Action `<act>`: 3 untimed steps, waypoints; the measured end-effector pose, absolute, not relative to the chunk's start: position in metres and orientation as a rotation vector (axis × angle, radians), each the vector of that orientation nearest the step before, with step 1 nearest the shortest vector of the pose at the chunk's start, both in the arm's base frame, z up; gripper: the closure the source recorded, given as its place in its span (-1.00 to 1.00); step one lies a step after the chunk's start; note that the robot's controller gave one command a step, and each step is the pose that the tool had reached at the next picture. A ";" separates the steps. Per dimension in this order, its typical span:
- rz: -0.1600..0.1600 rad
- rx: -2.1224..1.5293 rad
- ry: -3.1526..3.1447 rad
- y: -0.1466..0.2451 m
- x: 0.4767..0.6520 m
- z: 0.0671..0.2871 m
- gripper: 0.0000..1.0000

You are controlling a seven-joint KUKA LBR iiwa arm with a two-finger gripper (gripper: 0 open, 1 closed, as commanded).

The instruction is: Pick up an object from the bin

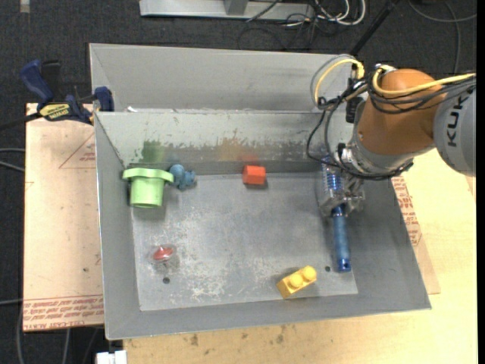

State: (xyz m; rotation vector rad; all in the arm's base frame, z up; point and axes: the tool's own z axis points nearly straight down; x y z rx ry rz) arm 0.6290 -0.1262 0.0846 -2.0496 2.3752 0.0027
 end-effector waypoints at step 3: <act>0.002 -2.038 2.385 -0.122 0.631 0.138 1.00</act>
Offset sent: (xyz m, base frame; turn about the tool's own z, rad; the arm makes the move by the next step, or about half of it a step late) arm 0.0001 0.0001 0.0366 0.0000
